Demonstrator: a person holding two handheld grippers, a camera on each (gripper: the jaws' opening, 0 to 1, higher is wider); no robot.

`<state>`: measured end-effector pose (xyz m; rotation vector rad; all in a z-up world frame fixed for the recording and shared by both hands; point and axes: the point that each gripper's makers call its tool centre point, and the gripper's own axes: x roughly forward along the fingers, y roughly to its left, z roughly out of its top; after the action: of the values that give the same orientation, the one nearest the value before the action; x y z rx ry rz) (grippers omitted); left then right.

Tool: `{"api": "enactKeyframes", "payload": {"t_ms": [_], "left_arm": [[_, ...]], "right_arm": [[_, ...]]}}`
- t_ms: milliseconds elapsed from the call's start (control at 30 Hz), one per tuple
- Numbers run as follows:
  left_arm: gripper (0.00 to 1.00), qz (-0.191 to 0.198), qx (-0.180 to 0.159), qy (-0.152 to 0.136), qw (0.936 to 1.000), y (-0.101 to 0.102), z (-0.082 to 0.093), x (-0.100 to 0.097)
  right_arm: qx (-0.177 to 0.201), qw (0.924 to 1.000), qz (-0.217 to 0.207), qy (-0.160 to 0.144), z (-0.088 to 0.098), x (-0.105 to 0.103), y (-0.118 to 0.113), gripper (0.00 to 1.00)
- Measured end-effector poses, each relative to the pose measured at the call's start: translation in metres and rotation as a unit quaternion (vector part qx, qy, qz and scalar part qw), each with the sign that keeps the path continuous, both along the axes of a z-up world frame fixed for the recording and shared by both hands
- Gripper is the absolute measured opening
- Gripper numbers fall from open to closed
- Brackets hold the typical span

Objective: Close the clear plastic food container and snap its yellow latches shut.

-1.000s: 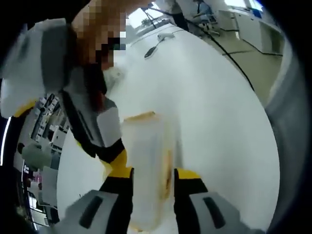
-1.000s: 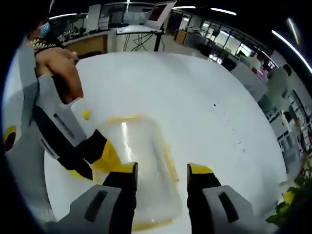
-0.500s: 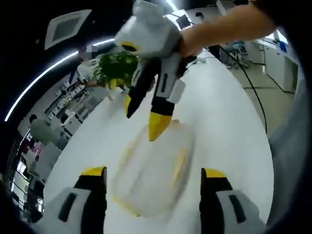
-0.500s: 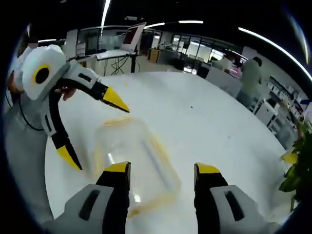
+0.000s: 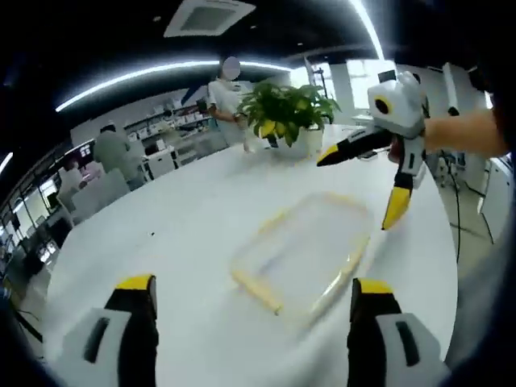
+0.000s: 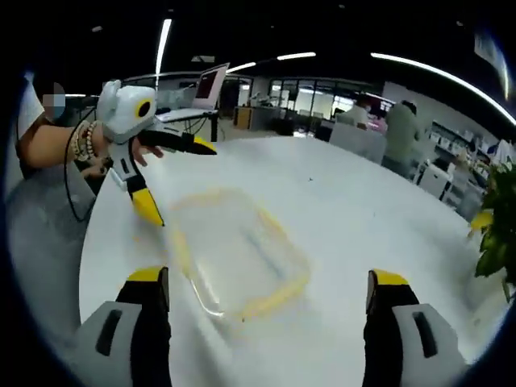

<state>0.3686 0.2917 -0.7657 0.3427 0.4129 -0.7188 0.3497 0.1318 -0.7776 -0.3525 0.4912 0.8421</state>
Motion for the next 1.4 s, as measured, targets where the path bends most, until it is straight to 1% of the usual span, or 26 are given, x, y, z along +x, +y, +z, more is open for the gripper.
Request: {"api": "enactKeyframes", "payload": {"t_ms": [33,67,100,133,200,233,267,333,400,467,500,533,567,600,633,667,767,833,900,933,967,1000,1233,1300,1400], "left_arm": [[0.98,-0.004,0.0,0.0,1.0,-0.002,-0.003,-0.001],[0.98,-0.011,0.007,0.001,0.9999,-0.005,-0.008,-0.005],[0.99,-0.014,0.016,0.004,0.9998,-0.006,-0.013,-0.007],[0.99,-0.015,0.017,0.006,0.9997,-0.007,-0.016,-0.007],[0.99,-0.013,0.007,0.018,0.9997,-0.009,-0.02,-0.009],[0.99,-0.007,-0.004,0.016,0.9998,-0.01,-0.019,-0.007],[0.99,-0.005,-0.006,0.014,0.9999,-0.01,-0.02,-0.006],[0.99,-0.006,-0.002,0.022,0.9997,-0.011,-0.026,-0.005],[0.96,-0.009,0.007,0.027,0.9996,-0.012,-0.032,-0.006],[0.92,-0.012,0.009,0.033,0.9994,-0.014,-0.035,-0.007],[0.9,-0.009,0.004,0.046,0.9989,-0.015,-0.039,-0.008],[0.88,-0.004,-0.001,0.058,0.9983,-0.015,-0.041,-0.009],[0.85,-0.005,-0.007,0.063,0.998,-0.017,-0.042,-0.01],[0.8,-0.008,-0.013,0.064,0.9978,-0.02,-0.042,-0.011],[0.76,-0.01,-0.013,0.064,0.9978,-0.021,-0.043,-0.012],[0.73,-0.015,-0.012,0.064,0.9978,-0.023,-0.044,-0.015],[0.65,-0.024,-0.008,0.063,0.9977,-0.026,-0.044,-0.018],[0.59,-0.023,-0.013,0.069,0.9973,-0.027,-0.044,-0.019],[0.53,-0.026,-0.02,0.068,0.9971,-0.029,-0.041,-0.019],[0.53,-0.017,-0.014,0.074,0.997,-0.027,-0.043,-0.019],[0.52,-0.021,-0.008,0.067,0.9975,-0.026,-0.043,-0.017],[0.51,-0.022,-0.006,0.067,0.9975,-0.026,-0.043,-0.017],[0.49,-0.014,-0.007,0.072,0.9973,-0.019,-0.045,-0.015],[0.48,-0.011,-0.011,0.078,0.9968,-0.016,-0.047,-0.014],[0.48,-0.008,-0.008,0.078,0.9969,-0.009,-0.048,-0.01]], "right_arm": [[0.001,1.0,0.001,0.007,-0.004,-0.001,0.0,1.0],[0.006,0.9998,-0.005,0.018,-0.01,-0.002,0.0,1.0],[0.009,0.9997,-0.009,0.018,-0.011,-0.001,0.0,1.0],[0.01,0.9997,-0.012,0.018,-0.013,0.0,0.0,1.0],[0.007,0.9997,-0.015,0.018,-0.018,0.001,0.0,1.0],[0.004,0.9997,-0.015,0.021,-0.021,0.001,0.0,1.0],[0.002,0.9996,-0.017,0.023,-0.023,0.002,0.0,1.0],[0.004,0.9994,-0.021,0.027,-0.027,0.003,0.0,1.0],[0.013,0.9991,-0.019,0.034,-0.029,0.002,0.002,1.0],[0.013,0.999,-0.018,0.039,-0.033,0.002,0.005,1.0],[0.011,0.9989,-0.015,0.042,-0.035,-0.001,0.005,0.98],[0.007,0.9987,-0.01,0.05,-0.039,-0.002,0.006,0.96],[0.006,0.9984,-0.004,0.057,-0.041,-0.005,0.007,0.9],[0.007,0.9979,0.005,0.064,-0.043,-0.008,0.011,0.85],[0.008,0.9979,0.006,0.063,-0.042,-0.009,0.012,0.81],[0.018,0.9982,0.017,0.054,-0.038,-0.01,0.018,0.75],[0.027,0.9979,0.023,0.054,-0.036,-0.011,0.025,0.68],[0.022,0.9982,0.02,0.052,-0.037,-0.009,0.025,0.65],[0.022,0.9982,0.02,0.052,-0.036,-0.008,0.025,0.57],[0.022,0.9982,0.018,0.052,-0.036,-0.007,0.025,0.56],[0.025,0.9981,0.019,0.053,-0.036,-0.007,0.026,0.56],[0.024,0.9981,0.018,0.053,-0.036,-0.006,0.027,0.56],[0.017,0.9986,0.015,0.048,-0.036,0.0,0.034,0.56],[0.023,0.9982,0.013,0.054,-0.036,0.002,0.037,0.57],[0.03,0.998,0.011,0.055,-0.036,0.006,0.045,0.56]]}}
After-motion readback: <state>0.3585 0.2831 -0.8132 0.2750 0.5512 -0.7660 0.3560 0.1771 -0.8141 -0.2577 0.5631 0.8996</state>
